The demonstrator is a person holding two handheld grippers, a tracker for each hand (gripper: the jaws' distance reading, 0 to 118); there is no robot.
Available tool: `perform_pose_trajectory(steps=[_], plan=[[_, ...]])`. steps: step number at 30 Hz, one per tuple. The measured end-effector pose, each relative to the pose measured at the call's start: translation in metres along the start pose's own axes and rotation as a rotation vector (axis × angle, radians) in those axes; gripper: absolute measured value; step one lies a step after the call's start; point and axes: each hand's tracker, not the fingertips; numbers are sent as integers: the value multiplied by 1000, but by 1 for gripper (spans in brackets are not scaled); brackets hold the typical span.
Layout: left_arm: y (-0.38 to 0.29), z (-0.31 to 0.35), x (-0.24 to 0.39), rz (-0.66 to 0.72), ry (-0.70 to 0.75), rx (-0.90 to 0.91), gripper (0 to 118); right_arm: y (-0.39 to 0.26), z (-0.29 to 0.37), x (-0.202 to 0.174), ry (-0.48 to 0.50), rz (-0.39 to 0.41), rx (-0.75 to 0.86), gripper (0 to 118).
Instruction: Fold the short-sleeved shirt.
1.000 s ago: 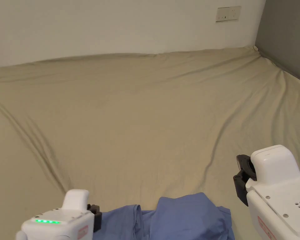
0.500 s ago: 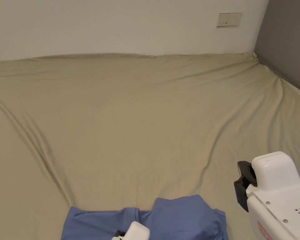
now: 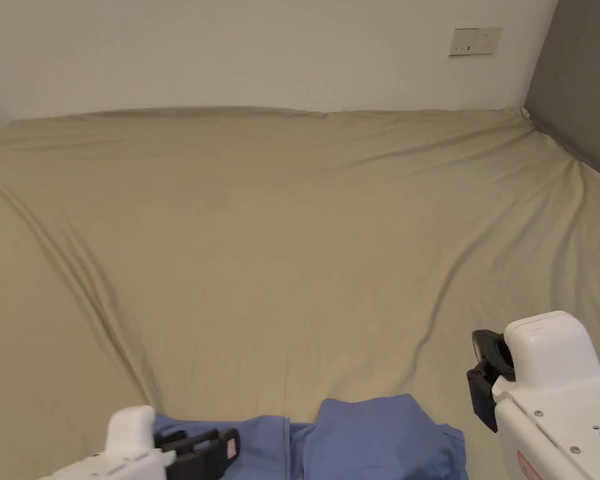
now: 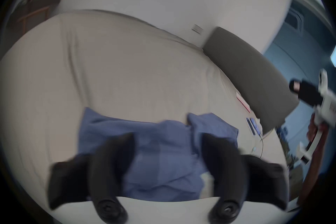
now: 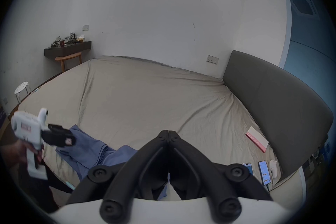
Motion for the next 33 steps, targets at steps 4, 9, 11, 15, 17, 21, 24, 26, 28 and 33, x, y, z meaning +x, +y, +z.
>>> perform_pose_trajectory(steps=[4,9,11,15,17,21,24,26,28,33], plan=[[11,10,-68,220,-10,-49,107,0,-1,-4,7,16,-4,0],[4,3,-116,471,-29,-128,106,-1,-2,-7,8,27,-16,0],[-4,-8,-122,519,-102,-183,106,1,-2,-7,12,25,-21,0],[-10,-20,-89,609,-306,-188,103,7,0,-9,50,-8,-12,0],[-12,-27,-81,628,-327,-206,61,10,0,-13,40,16,-6,0],[-21,-45,-60,474,-87,-265,11,12,-3,-16,57,15,-9,0],[-12,-37,-71,392,-62,-226,11,12,-3,-17,50,22,-9,0],[-4,-24,-65,272,-1,-209,11,13,-4,-17,46,23,-10,0],[0,-16,-76,251,7,-200,11,14,-5,-17,44,21,-9,0],[18,21,-101,278,83,-107,11,16,-4,-21,45,21,1,0]])
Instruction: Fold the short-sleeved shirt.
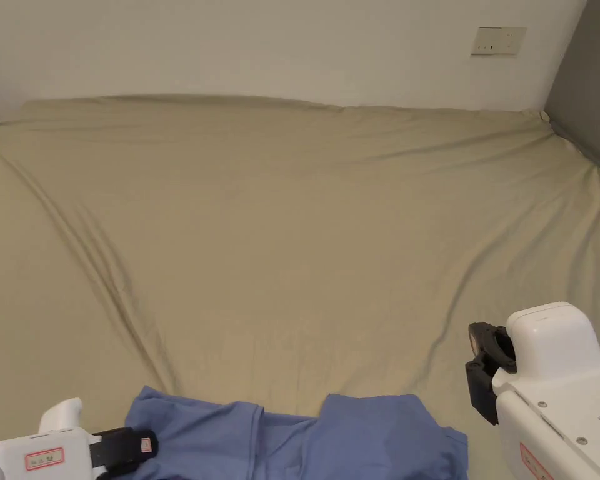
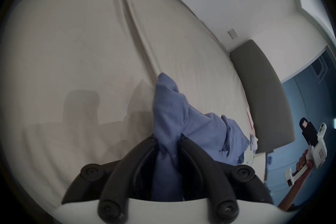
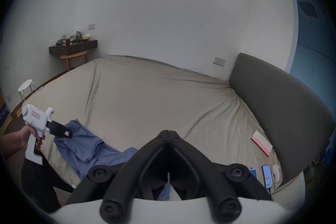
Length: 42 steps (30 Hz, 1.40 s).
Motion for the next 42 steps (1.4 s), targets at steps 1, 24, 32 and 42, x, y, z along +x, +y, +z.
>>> perform_pose_trajectory(steps=[1,24,32,42], plan=[[7,10,-4,-29,50,17,11,0,0,-1,2,1,0,0],[9,24,151,-428,202,38,11,-6,5,-1,13,-13,2,0],[-55,-86,195,-521,219,-142,11,-15,6,14,-8,-40,-16,0],[-104,-100,204,-561,69,-179,84,-21,1,31,-47,-68,-35,0]])
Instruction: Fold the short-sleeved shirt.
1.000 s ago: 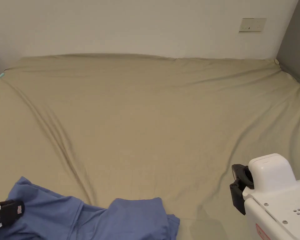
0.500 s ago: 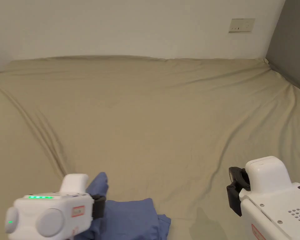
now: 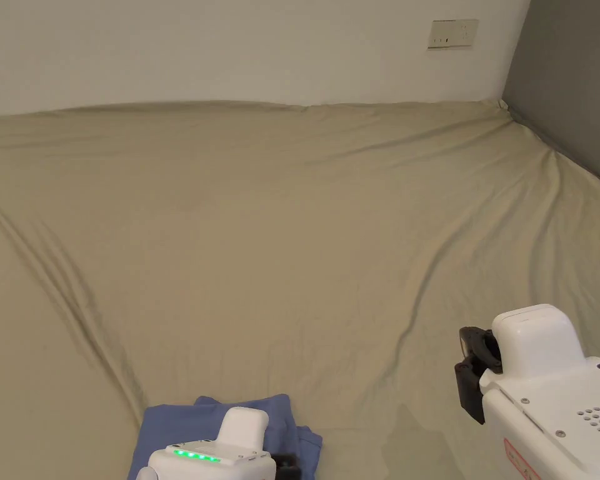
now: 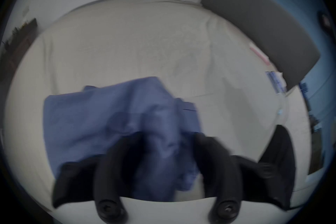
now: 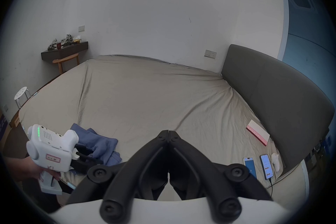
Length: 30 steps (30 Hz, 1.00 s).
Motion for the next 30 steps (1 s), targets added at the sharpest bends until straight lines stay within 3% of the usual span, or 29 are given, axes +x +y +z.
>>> perform_pose_trajectory(steps=[1,2,5,10,11,12,13,14,19,26,30], plan=[[1,5,-3,24,-65,1,98,0,0,0,2,-2,-2,0],[1,12,-4,49,-128,13,103,0,0,-2,3,-2,-3,0],[9,40,-13,96,-119,157,103,0,1,-4,10,7,-4,0],[20,64,-47,124,96,280,94,2,4,-7,14,15,2,0],[20,63,-50,102,148,278,77,2,5,-8,15,15,4,0],[18,60,-52,80,199,271,39,3,6,-8,16,16,7,0],[18,53,-61,66,233,266,8,3,6,-8,16,18,8,0],[13,46,-63,64,249,269,0,3,7,-9,16,20,10,0],[1,6,-46,40,178,168,0,3,9,-8,12,19,4,0],[-24,-28,16,-263,283,224,0,-1,10,-5,0,29,-10,0],[-40,-37,41,-328,221,211,0,-2,7,-3,-4,26,-17,0]])
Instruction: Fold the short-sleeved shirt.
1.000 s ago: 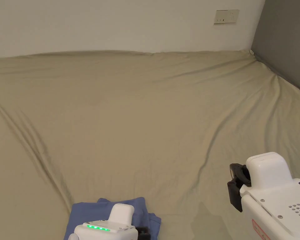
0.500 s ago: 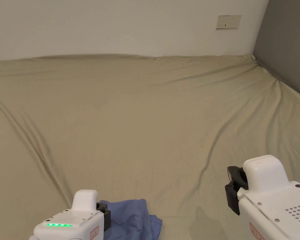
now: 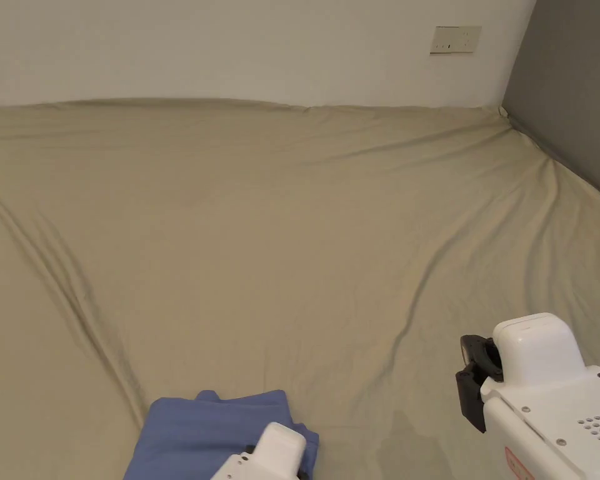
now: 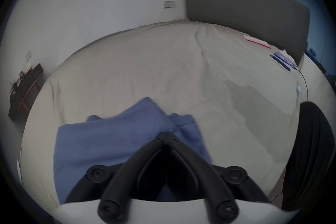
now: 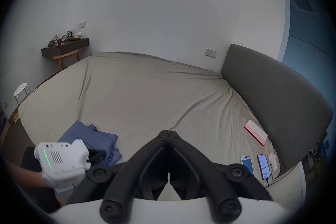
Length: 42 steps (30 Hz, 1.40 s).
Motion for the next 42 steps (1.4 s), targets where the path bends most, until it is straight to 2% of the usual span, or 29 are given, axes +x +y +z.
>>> perform_pose_trajectory(steps=[2,3,6,7,11,15,18,21,24,28,29,30,31,32,33,34,35,36,37,39,42], plan=[[-6,-2,16,-49,9,-21,0,0,-2,-1,2,2,-2,0],[-8,-1,18,-29,-25,-20,0,1,-2,-2,4,2,-1,0],[-9,0,21,121,-257,-125,0,4,-5,-7,16,4,-1,0],[-6,5,20,148,-268,-145,0,6,-6,-8,19,9,-1,0],[1,54,-8,251,-308,-20,0,15,-9,-17,46,20,26,0],[3,101,-75,361,-192,113,0,17,-29,-41,148,32,18,0],[-5,129,-127,393,-3,158,0,9,-56,-72,259,33,-49,0],[-25,135,-176,425,121,135,0,-9,-89,-118,357,93,-141,0],[-43,136,-210,501,160,90,0,-44,-132,-160,398,189,-308,0],[-53,132,-234,590,101,47,0,-97,-174,-192,462,242,-550,0],[-55,128,-239,601,76,26,0,-109,-182,-195,460,252,-557,0],[-57,124,-243,617,58,11,1,-110,-180,-191,452,233,-483,0],[-57,120,-245,618,52,-22,3,-102,-176,-186,464,193,-479,0],[-56,114,-247,596,53,-56,6,-84,-164,-184,475,156,-543,0],[-55,109,-249,586,52,-52,15,-81,-165,-182,486,134,-566,0],[-54,105,-253,595,17,-54,34,-82,-167,-181,496,138,-571,0],[-49,100,-255,639,-53,-69,62,-83,-169,-179,504,141,-566,0],[-47,92,-261,711,-140,-82,104,-83,-171,-177,514,145,-566,0],[-46,84,-265,767,-220,-102,118,-81,-170,-176,521,143,-566,0],[-50,64,-270,899,-437,-69,117,-83,-174,-170,536,114,-573,0],[-55,24,-272,1028,-581,-147,116,-88,-179,-162,555,72,-569,0]])
